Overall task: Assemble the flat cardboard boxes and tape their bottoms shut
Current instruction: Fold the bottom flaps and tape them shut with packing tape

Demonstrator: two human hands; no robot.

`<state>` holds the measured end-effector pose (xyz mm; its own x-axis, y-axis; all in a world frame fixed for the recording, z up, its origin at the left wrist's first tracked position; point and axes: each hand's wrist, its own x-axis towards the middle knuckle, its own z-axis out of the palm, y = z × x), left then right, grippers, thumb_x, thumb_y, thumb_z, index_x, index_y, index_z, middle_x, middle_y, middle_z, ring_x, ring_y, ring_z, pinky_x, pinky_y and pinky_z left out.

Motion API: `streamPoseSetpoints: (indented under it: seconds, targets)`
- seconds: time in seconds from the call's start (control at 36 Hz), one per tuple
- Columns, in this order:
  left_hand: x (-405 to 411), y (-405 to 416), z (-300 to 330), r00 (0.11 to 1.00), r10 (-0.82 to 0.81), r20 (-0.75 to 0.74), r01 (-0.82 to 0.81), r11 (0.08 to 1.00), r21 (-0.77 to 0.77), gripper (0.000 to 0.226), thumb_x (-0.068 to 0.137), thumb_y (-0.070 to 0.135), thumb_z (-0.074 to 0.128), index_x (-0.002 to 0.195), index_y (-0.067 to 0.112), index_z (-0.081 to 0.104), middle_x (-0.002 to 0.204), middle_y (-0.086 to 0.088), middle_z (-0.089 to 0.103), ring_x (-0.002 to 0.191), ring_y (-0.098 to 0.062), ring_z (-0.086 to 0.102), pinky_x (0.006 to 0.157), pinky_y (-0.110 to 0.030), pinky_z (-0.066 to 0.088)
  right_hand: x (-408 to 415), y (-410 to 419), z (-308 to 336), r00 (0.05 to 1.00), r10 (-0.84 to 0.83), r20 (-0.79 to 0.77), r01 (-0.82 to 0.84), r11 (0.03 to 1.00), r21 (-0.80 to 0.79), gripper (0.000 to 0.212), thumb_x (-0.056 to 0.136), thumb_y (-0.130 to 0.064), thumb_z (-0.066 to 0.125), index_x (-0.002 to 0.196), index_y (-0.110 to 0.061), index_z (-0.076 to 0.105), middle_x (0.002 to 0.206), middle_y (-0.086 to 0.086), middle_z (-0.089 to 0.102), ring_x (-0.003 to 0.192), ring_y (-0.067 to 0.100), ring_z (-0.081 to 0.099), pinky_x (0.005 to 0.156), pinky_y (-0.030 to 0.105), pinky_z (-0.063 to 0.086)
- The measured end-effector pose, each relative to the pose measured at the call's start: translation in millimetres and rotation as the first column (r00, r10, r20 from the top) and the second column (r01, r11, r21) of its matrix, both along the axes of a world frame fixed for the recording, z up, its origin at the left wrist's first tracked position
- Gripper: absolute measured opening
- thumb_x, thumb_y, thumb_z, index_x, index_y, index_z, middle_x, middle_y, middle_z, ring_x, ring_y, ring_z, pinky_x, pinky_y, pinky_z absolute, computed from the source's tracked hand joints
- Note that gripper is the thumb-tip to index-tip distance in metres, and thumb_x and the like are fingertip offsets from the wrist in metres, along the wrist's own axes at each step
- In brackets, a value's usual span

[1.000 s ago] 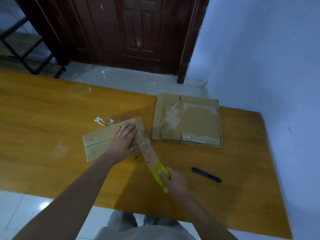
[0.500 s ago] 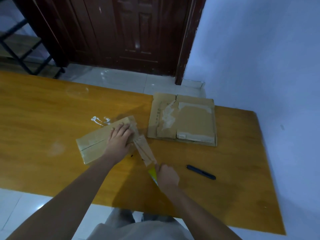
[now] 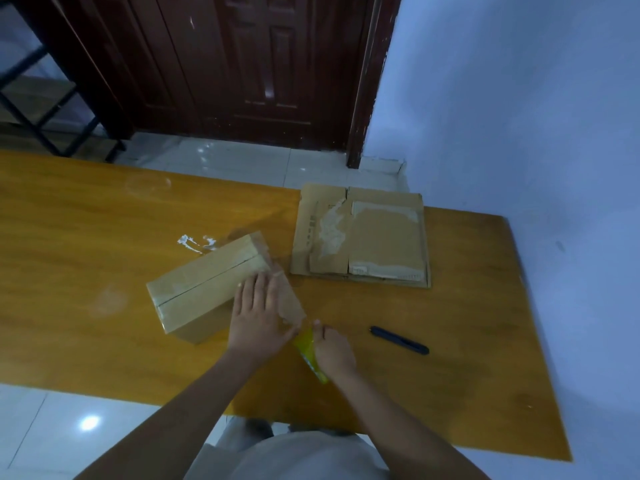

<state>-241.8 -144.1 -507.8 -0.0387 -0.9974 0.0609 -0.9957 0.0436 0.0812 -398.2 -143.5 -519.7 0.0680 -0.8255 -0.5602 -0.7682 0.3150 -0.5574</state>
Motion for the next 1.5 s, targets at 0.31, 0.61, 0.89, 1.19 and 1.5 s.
streamPoseSetpoints:
  seconds: [0.31,0.61,0.89,1.19,1.5]
  targets:
    - [-4,5,-6,0.998,0.043,-0.034,-0.039,0.992,0.12,0.138,0.044,0.086,0.063,0.149,0.009,0.017,0.153,-0.021,0.021,0.143,-0.035,0.013,0.112,-0.053,0.006,-8,0,9,0.969,-0.16,0.187,0.153,0.987,0.053,0.054,0.102,-0.047,0.021,0.089,-0.009,0.057,0.074,0.002,0.05,0.065,0.014,0.048,0.055,0.026,0.034]
    - [-4,2,-5,0.998,0.047,-0.034,-0.043,0.99,0.133,0.137,0.042,0.087,0.062,0.149,0.014,0.017,0.155,-0.019,0.016,0.143,-0.036,0.012,0.112,-0.054,0.006,-90,-11,-8,0.853,0.107,-0.511,-0.206,0.968,-0.142,0.041,0.096,-0.031,0.045,0.133,-0.014,0.039,0.136,0.005,0.035,0.13,0.026,0.033,0.108,0.043,0.031]
    - [-4,3,-5,0.999,0.046,-0.023,-0.043,0.989,0.139,0.131,0.046,0.089,0.049,0.148,0.014,0.019,0.154,-0.02,0.019,0.142,-0.036,0.015,0.112,-0.053,0.005,-124,-10,-20,0.732,0.191,-0.654,-0.292,0.955,-0.048,0.038,0.098,-0.005,0.035,0.135,-0.013,0.039,0.14,0.006,0.035,0.132,0.025,0.034,0.11,0.039,0.032]
    - [-3,3,0,0.997,0.068,-0.031,-0.06,0.979,0.197,0.137,0.042,0.089,0.056,0.148,0.013,0.016,0.155,-0.017,0.02,0.143,-0.032,0.013,0.114,-0.051,0.003,-88,-18,-4,0.851,0.236,-0.469,-0.439,0.809,-0.391,0.02,0.1,-0.032,0.042,0.112,-0.018,0.05,0.098,-0.002,0.059,0.069,0.014,0.059,0.04,0.016,0.027]
    - [-5,0,-2,0.992,0.128,-0.023,-0.118,0.962,0.245,0.139,0.044,0.094,0.037,0.148,0.005,0.017,0.156,-0.011,0.016,0.144,-0.027,0.009,0.116,-0.05,0.007,-48,-29,17,0.913,0.287,-0.29,-0.408,0.654,-0.637,0.033,0.09,-0.042,0.041,0.102,-0.024,0.065,0.084,-0.01,0.064,0.052,0.004,0.057,0.037,0.009,0.029]
